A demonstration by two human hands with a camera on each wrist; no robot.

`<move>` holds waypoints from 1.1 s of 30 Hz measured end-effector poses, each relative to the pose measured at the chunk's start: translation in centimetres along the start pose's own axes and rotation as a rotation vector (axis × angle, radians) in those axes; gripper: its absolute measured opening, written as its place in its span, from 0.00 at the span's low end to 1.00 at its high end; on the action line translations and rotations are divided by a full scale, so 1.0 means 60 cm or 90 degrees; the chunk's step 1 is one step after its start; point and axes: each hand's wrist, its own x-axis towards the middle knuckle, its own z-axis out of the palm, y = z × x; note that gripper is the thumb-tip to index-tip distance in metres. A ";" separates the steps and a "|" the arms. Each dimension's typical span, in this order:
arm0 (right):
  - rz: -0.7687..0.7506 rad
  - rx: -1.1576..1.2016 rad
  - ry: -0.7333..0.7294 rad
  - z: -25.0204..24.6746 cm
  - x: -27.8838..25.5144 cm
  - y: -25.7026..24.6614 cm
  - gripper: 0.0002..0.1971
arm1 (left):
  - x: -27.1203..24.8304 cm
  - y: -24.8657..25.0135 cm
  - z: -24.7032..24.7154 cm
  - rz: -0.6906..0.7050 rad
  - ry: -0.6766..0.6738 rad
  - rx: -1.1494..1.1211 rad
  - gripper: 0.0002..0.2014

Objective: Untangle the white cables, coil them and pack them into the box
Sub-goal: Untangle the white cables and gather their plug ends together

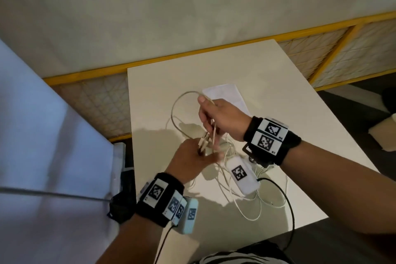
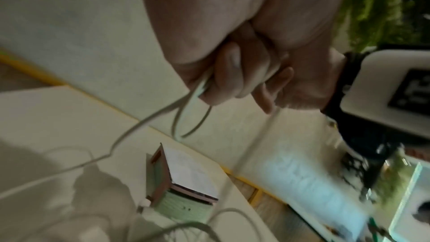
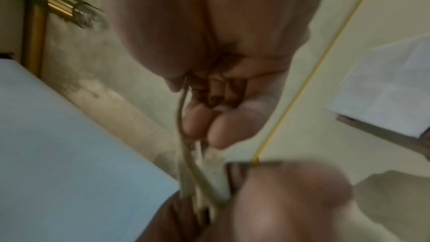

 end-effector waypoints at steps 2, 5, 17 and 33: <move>-0.011 0.026 0.011 -0.018 -0.004 0.002 0.23 | 0.008 -0.005 0.005 0.006 0.037 -0.001 0.17; -0.034 0.031 -0.041 -0.045 -0.013 0.047 0.08 | 0.017 -0.019 0.000 -0.007 0.098 -0.062 0.18; -0.050 -0.321 -0.126 0.011 -0.018 0.184 0.08 | 0.047 -0.043 -0.042 -0.004 0.234 -0.330 0.15; -0.083 0.034 0.067 -0.015 -0.008 0.118 0.05 | 0.040 -0.059 0.034 -0.033 0.155 -0.030 0.14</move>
